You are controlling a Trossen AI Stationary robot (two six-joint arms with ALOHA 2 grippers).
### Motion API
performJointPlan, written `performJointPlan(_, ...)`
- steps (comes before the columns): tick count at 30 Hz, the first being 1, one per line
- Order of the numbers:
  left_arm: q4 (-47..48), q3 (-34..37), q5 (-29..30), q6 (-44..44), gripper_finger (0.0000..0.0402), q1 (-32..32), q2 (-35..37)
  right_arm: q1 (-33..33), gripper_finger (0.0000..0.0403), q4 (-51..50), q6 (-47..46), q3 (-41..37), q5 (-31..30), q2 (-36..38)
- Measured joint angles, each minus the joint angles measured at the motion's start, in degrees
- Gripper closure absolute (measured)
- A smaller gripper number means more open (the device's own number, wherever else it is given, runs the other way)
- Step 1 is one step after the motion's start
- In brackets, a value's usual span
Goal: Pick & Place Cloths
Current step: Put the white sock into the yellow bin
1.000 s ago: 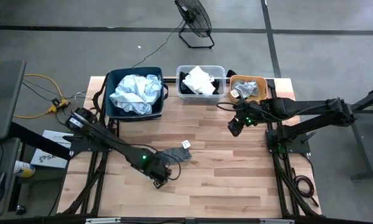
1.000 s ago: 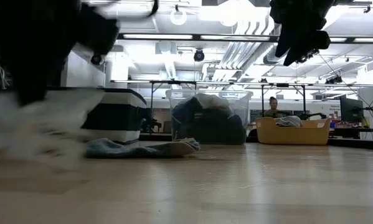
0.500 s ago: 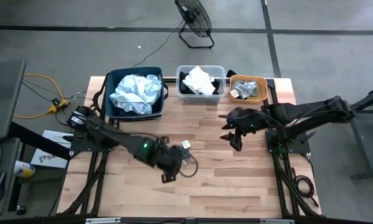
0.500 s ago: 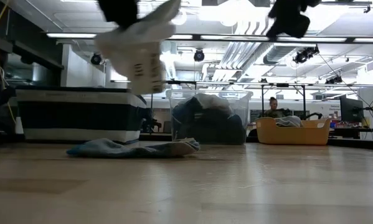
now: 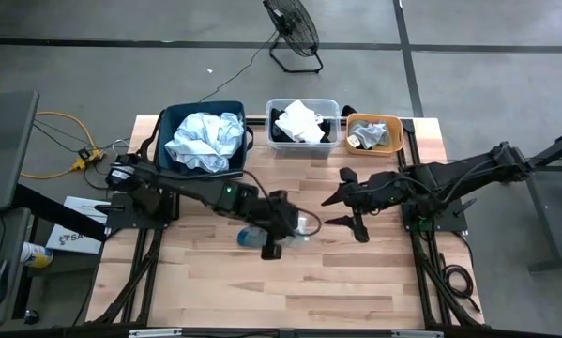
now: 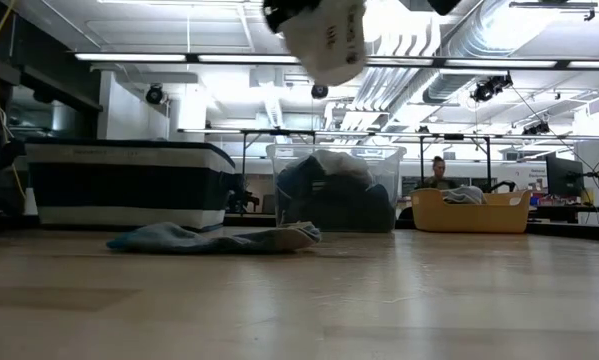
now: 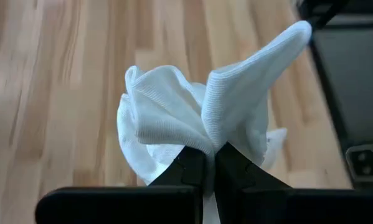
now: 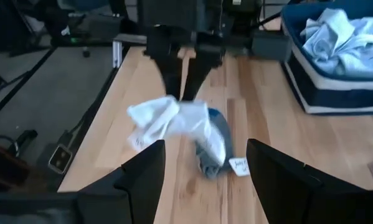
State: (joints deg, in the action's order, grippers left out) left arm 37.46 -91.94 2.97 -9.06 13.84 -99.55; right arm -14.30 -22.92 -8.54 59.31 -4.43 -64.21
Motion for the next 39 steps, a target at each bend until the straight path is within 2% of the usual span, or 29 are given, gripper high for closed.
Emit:
performJointPlan(9, -11.62, -0.02, -6.61, 4.64, 0.0396, -1.22, 0.03, 0.04, 0.0186, 1.88, -0.29, 0.00, 0.39, -1.92)
performJointPlan(16, -14.22, -0.03, -8.66, 5.84, 0.0396, -1.22, 0.04, 0.04, 0.0186, 1.86, -6.64, 0.00, 7.54, -1.88)
performJointPlan(25, -18.34, -0.04, -8.86, 7.59, 0.0396, -1.55, 0.09, 0.04, 0.0186, 1.75, -9.65, 0.00, 13.14, -2.38)
performJointPlan(28, -18.52, -0.04, -7.64, 7.39, 0.0396, -1.96, 0.09, -0.10, 0.0186, 1.86, -10.19, -0.02, 14.13, -2.39)
performJointPlan(32, -20.10, -0.04, -2.64, 6.17, 0.0396, -2.54, 0.09, -0.85, 0.0186, 3.04, -11.00, 0.00, 14.60, -2.38)
performJointPlan(39, -21.91, -0.04, 1.04, 5.67, 0.0395, -3.38, 0.09, -1.42, 0.0186, 3.32, -10.73, -0.01, 8.35, -2.36)
